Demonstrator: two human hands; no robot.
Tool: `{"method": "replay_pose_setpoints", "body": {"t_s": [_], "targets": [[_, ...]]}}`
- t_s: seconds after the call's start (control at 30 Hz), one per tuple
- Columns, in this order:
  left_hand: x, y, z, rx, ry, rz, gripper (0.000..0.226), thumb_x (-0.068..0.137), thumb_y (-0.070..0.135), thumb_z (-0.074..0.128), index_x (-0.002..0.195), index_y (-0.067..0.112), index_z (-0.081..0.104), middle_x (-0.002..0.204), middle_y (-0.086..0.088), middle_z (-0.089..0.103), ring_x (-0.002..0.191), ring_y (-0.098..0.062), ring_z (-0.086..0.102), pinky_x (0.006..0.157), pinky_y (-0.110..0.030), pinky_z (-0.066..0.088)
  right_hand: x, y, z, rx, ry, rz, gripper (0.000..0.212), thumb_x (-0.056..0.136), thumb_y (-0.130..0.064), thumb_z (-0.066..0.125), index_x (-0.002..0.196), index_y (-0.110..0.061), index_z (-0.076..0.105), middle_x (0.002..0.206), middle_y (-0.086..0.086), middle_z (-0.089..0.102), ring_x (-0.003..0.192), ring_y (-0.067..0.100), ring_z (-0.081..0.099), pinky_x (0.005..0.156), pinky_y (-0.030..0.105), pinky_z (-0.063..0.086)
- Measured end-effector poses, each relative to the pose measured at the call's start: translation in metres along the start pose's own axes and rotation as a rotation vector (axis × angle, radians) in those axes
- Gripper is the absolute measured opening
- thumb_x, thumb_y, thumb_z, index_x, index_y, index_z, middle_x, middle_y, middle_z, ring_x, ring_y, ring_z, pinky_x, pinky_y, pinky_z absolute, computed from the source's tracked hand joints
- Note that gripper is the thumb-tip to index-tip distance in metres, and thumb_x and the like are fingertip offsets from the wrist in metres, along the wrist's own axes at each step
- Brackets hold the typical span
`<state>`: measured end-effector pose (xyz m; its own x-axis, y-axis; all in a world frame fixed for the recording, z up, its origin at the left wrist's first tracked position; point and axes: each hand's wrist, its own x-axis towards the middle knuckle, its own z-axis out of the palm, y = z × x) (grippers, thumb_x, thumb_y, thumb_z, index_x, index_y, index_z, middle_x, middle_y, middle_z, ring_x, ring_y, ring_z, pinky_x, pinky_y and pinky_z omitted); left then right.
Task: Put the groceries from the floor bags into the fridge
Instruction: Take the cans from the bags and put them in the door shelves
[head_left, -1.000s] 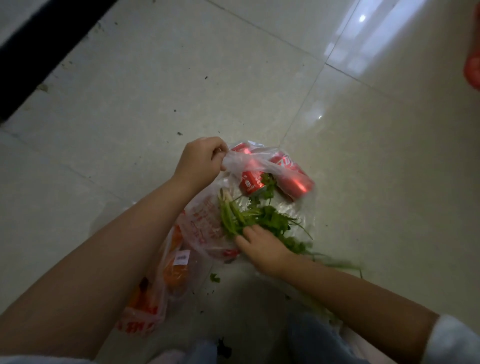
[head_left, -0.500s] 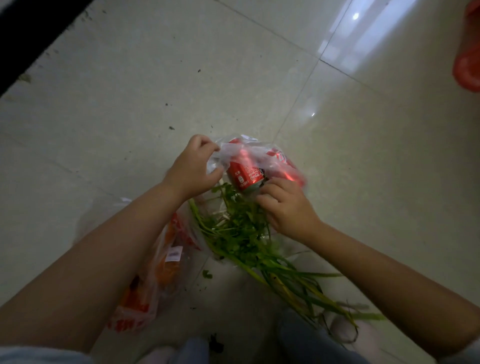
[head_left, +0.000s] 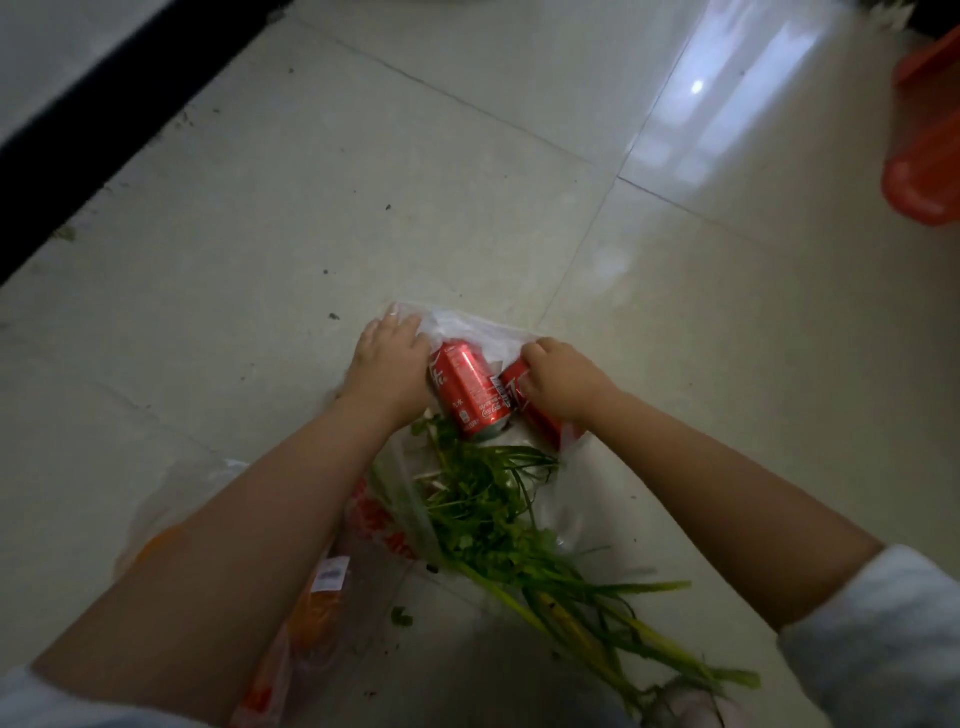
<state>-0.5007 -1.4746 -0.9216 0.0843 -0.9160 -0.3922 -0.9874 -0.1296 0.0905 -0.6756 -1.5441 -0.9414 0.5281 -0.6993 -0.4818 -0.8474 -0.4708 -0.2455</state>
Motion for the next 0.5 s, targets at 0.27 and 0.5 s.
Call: {"method": "replay_pose_setpoints", "body": {"t_s": [0.27,0.5], "targets": [[0.007,-0.002,0.002,0.047,-0.041,-0.050,0.054,0.090,0.023,0.049,0.141,0.018,0.032,0.148,-0.009,0.033,0.139,-0.028,0.024,0.117,-0.037,0.016,0.015,0.007,-0.003,-0.053,0.040,-0.118,0.037,0.094,-0.020,0.040,0.128,-0.008,0.046,0.124,0.018,0.054,0.113,0.031,0.051,0.092,0.037,0.043],[0.019,-0.009,0.005,0.043,-0.158,-0.101,0.050,0.096,0.018,0.038,0.144,0.017,0.028,0.158,-0.011,0.010,0.146,-0.033,-0.003,0.119,-0.046,0.003,0.022,0.012,-0.018,-0.460,-0.056,-0.577,0.037,0.093,-0.021,0.045,0.128,-0.013,0.050,0.129,0.008,0.055,0.121,0.026,0.045,0.105,0.038,0.039]]}}
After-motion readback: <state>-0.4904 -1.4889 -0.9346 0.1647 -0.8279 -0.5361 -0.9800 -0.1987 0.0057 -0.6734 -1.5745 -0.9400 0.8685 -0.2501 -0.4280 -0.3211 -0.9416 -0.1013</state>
